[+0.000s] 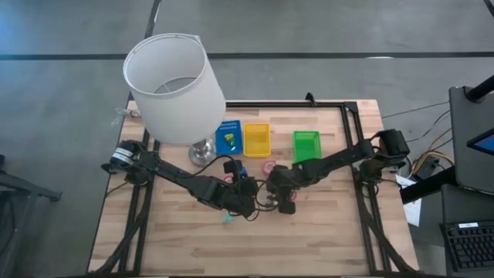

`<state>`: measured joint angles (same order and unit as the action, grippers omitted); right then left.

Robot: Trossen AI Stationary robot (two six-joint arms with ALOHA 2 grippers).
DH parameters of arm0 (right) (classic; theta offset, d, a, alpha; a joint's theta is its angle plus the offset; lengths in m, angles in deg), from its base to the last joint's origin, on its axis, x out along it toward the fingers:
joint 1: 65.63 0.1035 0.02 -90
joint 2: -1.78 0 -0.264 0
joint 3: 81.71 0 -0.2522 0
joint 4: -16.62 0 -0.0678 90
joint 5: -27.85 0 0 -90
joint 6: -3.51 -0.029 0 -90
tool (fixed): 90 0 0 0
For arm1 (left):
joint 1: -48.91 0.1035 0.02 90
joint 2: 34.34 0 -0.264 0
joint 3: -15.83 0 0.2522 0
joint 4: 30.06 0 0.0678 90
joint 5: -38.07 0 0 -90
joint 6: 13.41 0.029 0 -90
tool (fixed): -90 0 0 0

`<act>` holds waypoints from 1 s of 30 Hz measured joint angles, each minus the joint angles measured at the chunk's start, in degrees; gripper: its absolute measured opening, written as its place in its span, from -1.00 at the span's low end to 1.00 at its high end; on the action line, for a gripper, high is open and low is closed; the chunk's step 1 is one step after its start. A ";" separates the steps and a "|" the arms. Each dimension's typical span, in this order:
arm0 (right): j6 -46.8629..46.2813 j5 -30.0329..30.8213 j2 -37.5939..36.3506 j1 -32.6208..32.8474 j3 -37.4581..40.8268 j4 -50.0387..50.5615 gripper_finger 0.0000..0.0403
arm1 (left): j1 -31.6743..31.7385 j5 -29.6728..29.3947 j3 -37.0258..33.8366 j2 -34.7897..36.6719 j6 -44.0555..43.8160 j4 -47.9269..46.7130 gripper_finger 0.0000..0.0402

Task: Pick and place Stapler, Stapler remover, tape
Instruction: Put the black staple remover into the yellow bin

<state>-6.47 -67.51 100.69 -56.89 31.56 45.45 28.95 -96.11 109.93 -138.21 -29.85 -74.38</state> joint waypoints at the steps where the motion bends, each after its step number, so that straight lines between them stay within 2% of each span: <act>1: 0.00 -0.02 -0.15 0.00 -0.19 0.39 -0.36 | 0.00 -0.02 0.00 0.00 -0.23 0.05 -0.65; 11: -1.78 -0.28 -0.35 0.00 -0.96 0.74 -0.40 | 0.00 0.00 0.00 0.00 -3.17 0.04 -0.67; 30: -6.89 -0.68 -0.15 0.00 -0.26 -1.28 -0.40 | 0.02 0.00 0.00 0.00 -2.89 0.09 -0.67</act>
<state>-13.36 -68.19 100.54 -56.89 31.30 44.17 28.97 -96.11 109.93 -138.21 -32.74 -74.30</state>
